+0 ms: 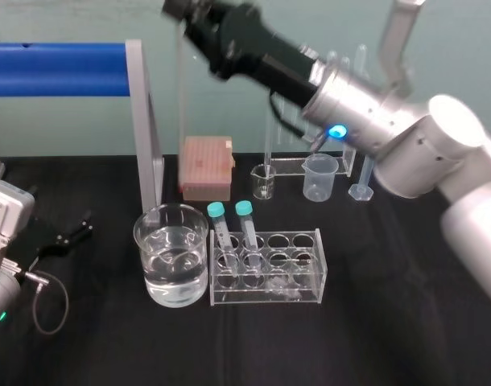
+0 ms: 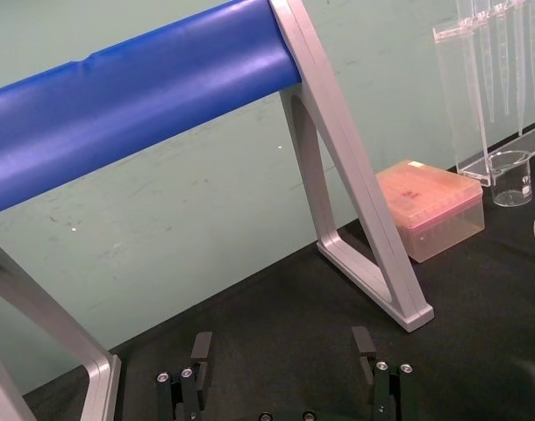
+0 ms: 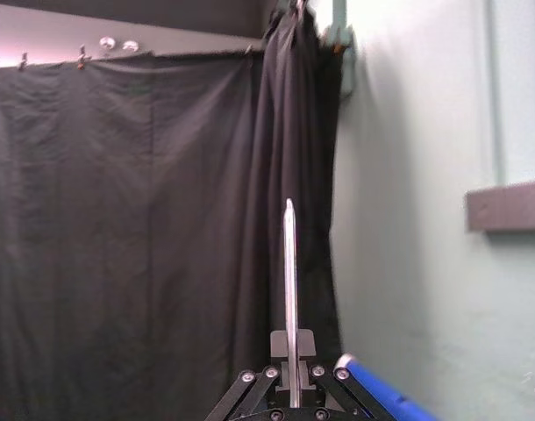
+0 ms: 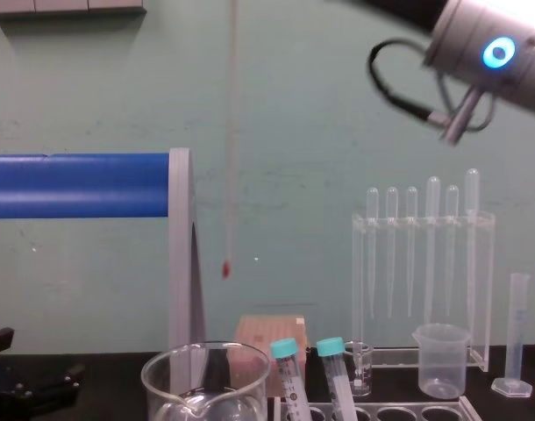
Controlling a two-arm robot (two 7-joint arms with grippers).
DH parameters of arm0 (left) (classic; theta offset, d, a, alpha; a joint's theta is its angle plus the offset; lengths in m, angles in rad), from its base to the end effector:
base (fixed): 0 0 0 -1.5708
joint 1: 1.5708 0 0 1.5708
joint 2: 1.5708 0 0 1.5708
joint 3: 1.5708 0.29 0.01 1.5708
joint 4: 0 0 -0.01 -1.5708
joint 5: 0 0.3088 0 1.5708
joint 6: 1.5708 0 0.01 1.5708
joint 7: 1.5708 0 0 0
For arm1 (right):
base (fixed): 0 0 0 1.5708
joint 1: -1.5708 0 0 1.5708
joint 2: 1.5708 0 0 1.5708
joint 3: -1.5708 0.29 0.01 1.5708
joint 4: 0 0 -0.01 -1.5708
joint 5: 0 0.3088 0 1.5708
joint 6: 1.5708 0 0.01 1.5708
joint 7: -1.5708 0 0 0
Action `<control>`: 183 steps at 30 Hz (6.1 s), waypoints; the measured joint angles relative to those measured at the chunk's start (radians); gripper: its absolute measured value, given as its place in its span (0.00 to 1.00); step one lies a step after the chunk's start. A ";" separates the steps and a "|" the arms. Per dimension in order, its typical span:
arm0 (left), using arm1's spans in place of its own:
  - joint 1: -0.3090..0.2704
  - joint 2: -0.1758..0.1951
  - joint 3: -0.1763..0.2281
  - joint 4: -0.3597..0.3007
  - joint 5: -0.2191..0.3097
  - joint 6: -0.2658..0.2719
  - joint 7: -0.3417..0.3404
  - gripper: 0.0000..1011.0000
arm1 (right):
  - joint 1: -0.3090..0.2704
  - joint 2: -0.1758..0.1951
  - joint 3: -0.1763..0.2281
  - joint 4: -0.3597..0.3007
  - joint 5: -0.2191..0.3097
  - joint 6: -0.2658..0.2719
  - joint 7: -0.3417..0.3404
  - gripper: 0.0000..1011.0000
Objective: Hold the thermometer with one hand and immerse one end into the beaker, then reinsert it into the test tube rack.
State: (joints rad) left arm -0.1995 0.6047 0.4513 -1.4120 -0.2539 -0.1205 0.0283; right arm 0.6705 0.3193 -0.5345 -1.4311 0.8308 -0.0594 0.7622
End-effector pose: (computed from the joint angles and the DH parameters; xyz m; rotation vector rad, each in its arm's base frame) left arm 0.3581 0.0827 -0.3023 0.3045 -0.2851 1.2481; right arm 0.4539 0.0486 -0.1228 0.4143 -0.1469 -0.2989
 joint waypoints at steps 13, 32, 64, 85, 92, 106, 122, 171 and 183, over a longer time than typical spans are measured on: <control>0.000 0.000 0.000 0.000 0.000 0.000 0.000 1.00 | 0.027 -0.052 -0.092 0.188 -0.025 -0.038 0.065 0.05; 0.000 0.000 0.000 0.000 0.000 0.000 0.000 1.00 | 0.014 -0.096 -0.113 0.354 -0.106 -0.095 0.099 0.05; 0.000 0.000 0.000 0.000 0.000 0.000 0.000 1.00 | 0.000 -0.120 -0.096 0.392 -0.147 -0.084 0.109 0.05; 0.000 0.000 0.000 0.000 0.000 0.000 0.000 1.00 | -0.011 -0.109 -0.096 0.363 -0.156 -0.068 0.098 0.05; 0.000 0.000 0.000 0.000 0.000 0.000 0.000 1.00 | -0.015 -0.108 -0.097 0.357 -0.158 -0.067 0.095 0.05; 0.000 0.000 0.000 0.000 0.000 0.000 0.000 1.00 | -0.021 -0.106 -0.099 0.345 -0.168 -0.064 0.077 0.05; 0.000 0.000 0.000 0.000 0.000 0.000 0.000 1.00 | -0.021 -0.110 -0.097 0.350 -0.170 -0.064 0.075 0.06; 0.000 0.000 0.000 0.000 0.000 0.000 0.000 1.00 | -0.026 -0.104 -0.097 0.341 -0.178 -0.055 0.066 0.05; 0.000 0.000 0.000 0.000 0.000 0.000 0.000 1.00 | -0.033 -0.102 -0.100 0.330 -0.183 -0.055 0.057 0.05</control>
State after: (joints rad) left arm -0.1995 0.6047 0.4514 -1.4119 -0.2539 -0.1205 0.0283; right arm 0.6376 0.2169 -0.6340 -1.1011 0.6475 -0.1141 0.8192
